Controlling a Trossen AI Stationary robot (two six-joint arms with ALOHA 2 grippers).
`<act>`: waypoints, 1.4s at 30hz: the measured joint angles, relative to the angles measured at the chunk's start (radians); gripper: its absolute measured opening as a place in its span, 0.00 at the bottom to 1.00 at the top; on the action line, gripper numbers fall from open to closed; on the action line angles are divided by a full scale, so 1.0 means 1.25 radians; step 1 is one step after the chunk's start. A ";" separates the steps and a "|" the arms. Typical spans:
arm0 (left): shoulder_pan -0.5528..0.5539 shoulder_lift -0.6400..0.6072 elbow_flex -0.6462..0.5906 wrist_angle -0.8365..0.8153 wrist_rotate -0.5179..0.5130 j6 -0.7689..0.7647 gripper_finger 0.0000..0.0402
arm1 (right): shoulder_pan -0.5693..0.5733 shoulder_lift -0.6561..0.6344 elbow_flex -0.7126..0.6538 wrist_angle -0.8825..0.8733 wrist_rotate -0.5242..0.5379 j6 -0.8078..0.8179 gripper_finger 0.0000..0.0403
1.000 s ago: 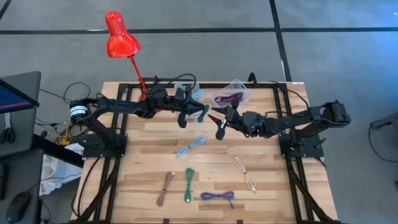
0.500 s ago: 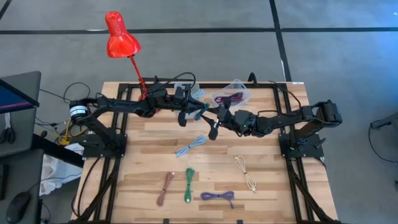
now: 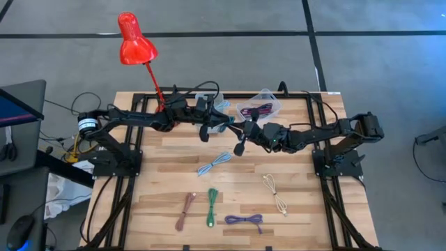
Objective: Pick & Place USB Port
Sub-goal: Put the blue charger cable into the transparent bin
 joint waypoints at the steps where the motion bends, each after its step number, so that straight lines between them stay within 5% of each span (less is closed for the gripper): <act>1: 0.001 0.000 0.000 0.000 0.000 -0.001 0.03 | -0.003 0.000 0.000 -0.001 0.001 -0.010 0.02; 12: 0.018 -0.036 -0.001 -0.073 0.001 -0.003 0.11 | -0.019 -0.015 0.002 -0.044 0.027 -0.038 0.01; 26: 0.062 -0.259 -0.144 -0.170 0.000 -0.002 0.10 | -0.083 -0.186 -0.008 -0.313 0.092 -0.062 0.00; 42: 0.059 -0.462 -0.277 -0.190 0.001 -0.021 0.09 | -0.281 -0.092 -0.009 -0.532 0.114 -0.054 0.00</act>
